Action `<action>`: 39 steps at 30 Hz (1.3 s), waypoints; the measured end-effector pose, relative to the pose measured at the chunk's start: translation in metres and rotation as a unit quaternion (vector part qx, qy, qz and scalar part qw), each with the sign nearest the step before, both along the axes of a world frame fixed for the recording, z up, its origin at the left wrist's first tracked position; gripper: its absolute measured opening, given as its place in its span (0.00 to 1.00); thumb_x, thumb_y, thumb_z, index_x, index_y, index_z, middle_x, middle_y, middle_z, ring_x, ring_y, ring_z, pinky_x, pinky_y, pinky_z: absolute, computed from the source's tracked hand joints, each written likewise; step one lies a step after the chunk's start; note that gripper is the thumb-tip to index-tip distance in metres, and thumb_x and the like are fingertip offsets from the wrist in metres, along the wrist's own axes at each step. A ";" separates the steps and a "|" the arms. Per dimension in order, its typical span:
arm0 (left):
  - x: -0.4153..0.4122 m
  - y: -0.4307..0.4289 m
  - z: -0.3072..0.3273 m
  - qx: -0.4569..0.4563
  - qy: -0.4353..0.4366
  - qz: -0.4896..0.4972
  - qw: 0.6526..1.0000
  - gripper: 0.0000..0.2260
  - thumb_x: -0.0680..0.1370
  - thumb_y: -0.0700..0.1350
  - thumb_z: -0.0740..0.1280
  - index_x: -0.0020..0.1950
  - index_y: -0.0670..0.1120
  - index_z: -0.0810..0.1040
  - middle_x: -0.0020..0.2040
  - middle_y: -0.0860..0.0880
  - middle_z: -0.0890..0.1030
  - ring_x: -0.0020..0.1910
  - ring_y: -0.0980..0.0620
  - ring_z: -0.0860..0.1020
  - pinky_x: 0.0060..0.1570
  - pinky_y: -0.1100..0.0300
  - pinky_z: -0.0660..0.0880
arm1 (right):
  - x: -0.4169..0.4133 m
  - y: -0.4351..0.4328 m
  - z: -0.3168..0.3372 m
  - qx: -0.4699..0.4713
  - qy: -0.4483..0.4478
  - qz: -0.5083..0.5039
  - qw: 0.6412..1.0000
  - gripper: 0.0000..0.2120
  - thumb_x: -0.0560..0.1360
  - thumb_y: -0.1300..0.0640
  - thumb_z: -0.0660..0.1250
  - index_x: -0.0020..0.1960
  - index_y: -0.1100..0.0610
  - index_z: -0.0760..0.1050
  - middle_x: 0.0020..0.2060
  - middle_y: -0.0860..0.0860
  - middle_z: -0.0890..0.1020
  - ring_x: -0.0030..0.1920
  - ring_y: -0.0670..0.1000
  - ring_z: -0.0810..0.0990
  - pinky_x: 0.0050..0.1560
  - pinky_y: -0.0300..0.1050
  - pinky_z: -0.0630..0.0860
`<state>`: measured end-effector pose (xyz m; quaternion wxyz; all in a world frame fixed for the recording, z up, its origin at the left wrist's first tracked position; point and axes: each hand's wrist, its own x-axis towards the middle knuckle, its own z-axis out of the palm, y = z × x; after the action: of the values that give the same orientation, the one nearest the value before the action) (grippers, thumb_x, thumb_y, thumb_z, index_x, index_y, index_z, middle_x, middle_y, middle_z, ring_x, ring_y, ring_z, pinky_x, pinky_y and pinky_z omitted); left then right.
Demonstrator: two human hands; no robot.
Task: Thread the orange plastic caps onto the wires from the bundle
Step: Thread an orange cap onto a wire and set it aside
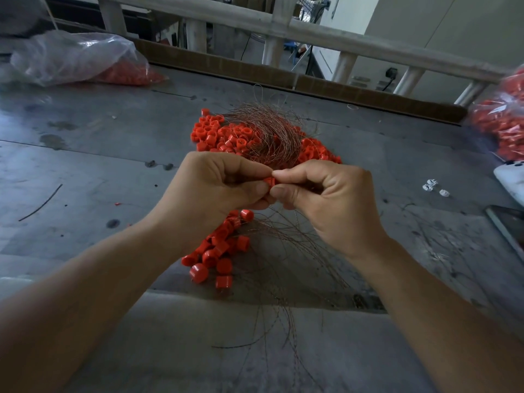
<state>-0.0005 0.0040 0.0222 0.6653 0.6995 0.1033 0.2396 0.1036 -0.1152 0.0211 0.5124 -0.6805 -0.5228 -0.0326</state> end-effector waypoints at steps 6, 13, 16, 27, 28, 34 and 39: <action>-0.001 0.001 0.000 -0.122 0.010 -0.049 0.991 0.07 0.61 0.38 0.68 0.36 0.43 0.84 0.35 0.45 0.84 0.36 0.51 0.83 0.35 0.66 0.78 | -0.003 -0.002 0.002 0.011 -0.029 -0.007 0.999 0.10 0.66 0.60 0.72 0.46 0.61 0.80 0.37 0.44 0.79 0.35 0.37 0.78 0.38 0.31 0.76; -0.003 0.004 0.001 -0.122 0.028 -0.078 0.989 0.08 0.62 0.39 0.67 0.36 0.45 0.84 0.34 0.45 0.84 0.34 0.52 0.83 0.33 0.67 0.77 | -0.003 -0.003 0.002 0.006 -0.020 0.011 1.000 0.08 0.64 0.58 0.73 0.42 0.60 0.80 0.35 0.42 0.78 0.35 0.39 0.78 0.38 0.33 0.76; -0.004 0.006 0.002 -0.110 0.038 -0.103 0.988 0.08 0.62 0.39 0.67 0.37 0.45 0.84 0.34 0.45 0.83 0.33 0.53 0.83 0.32 0.67 0.78 | -0.002 -0.003 0.005 -0.011 0.040 0.039 0.998 0.06 0.63 0.56 0.72 0.39 0.54 0.78 0.35 0.44 0.80 0.36 0.43 0.80 0.38 0.35 0.77; -0.006 0.008 0.004 -0.116 0.037 -0.159 0.980 0.19 0.64 0.42 0.70 0.54 0.44 0.75 0.36 0.43 0.83 0.36 0.49 0.83 0.34 0.63 0.79 | 0.002 -0.003 0.010 -0.120 -0.029 0.090 0.988 0.07 0.69 0.56 0.68 0.46 0.48 0.74 0.38 0.42 0.72 0.41 0.38 0.72 0.44 0.29 0.69; -0.006 0.008 0.005 -0.109 0.030 -0.159 0.981 0.18 0.65 0.43 0.71 0.54 0.45 0.75 0.37 0.43 0.83 0.37 0.48 0.83 0.34 0.63 0.79 | 0.002 -0.003 0.009 -0.116 -0.037 0.085 0.989 0.07 0.70 0.57 0.68 0.45 0.49 0.74 0.38 0.42 0.72 0.40 0.38 0.72 0.44 0.29 0.68; -0.007 0.003 0.005 -0.002 0.028 -0.131 0.991 0.25 0.59 0.46 0.72 0.56 0.51 0.74 0.38 0.44 0.84 0.38 0.50 0.83 0.37 0.65 0.77 | 0.002 -0.001 0.006 -0.133 -0.095 0.066 0.984 0.03 0.73 0.63 0.66 0.45 0.61 0.77 0.39 0.41 0.69 0.40 0.38 0.70 0.43 0.28 0.67; -0.008 0.000 0.005 0.017 0.012 -0.125 0.992 0.26 0.60 0.46 0.71 0.57 0.53 0.73 0.40 0.45 0.84 0.39 0.50 0.83 0.39 0.65 0.78 | -0.002 -0.003 0.009 -0.117 -0.106 0.072 0.985 0.03 0.71 0.66 0.67 0.44 0.61 0.76 0.39 0.41 0.69 0.40 0.38 0.70 0.42 0.29 0.67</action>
<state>-0.0087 0.0039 0.0269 0.6770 0.7208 0.0193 0.1475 0.1015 -0.1180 0.0305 0.3719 -0.6887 -0.6224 -0.0064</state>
